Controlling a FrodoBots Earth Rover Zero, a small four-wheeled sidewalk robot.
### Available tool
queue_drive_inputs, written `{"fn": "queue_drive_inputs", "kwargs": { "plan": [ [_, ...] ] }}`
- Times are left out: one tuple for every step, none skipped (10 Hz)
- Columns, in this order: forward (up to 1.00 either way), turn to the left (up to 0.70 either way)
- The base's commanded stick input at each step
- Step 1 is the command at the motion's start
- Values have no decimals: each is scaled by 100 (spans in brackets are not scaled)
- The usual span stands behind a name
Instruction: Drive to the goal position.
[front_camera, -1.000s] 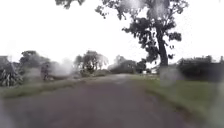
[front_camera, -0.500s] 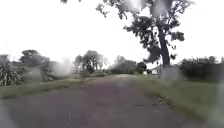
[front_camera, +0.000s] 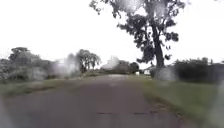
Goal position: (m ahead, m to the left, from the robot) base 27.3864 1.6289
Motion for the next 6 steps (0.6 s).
{"fn": "queue_drive_inputs", "kwargs": {
  "plan": [
    [85, 0],
    [85, 0],
    [85, 0],
    [85, 0],
    [85, 0],
    [85, 0]
  ]
}}
